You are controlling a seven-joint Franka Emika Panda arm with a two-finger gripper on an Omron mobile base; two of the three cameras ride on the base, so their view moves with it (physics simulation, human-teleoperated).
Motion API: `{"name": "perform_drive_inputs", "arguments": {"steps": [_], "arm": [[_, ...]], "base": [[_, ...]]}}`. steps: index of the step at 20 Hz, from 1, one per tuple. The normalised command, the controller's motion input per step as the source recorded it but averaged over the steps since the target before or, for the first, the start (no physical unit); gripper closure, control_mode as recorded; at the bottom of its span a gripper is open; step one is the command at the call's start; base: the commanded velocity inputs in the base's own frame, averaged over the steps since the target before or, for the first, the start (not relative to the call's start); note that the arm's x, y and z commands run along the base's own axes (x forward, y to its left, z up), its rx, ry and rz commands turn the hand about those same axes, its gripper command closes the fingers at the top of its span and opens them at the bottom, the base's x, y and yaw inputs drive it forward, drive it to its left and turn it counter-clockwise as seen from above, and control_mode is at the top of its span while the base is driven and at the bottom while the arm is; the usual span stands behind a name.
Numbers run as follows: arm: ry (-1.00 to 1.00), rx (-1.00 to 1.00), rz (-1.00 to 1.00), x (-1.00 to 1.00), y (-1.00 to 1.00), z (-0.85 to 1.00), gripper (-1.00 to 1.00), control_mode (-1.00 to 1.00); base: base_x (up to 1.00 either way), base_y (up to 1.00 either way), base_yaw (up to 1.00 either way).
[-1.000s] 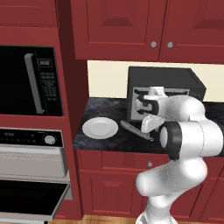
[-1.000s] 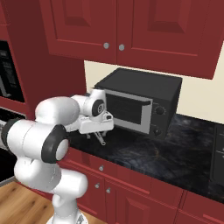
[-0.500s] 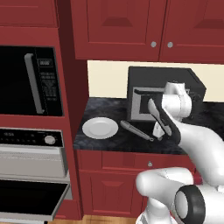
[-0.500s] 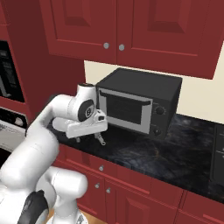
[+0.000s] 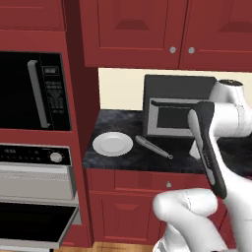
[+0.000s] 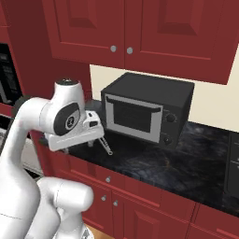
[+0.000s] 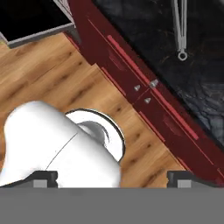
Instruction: Pick up the tongs from the counter and place them near the plate next to the oven.
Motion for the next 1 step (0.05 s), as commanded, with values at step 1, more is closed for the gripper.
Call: {"name": "perform_drive_inputs", "arguments": {"steps": [1], "arm": [[-0.08, 0.0, -0.05, -0.35, 0.1, 1.0, -1.0, -1.0]], "base": [[0.0, 0.0, 0.0]]}}
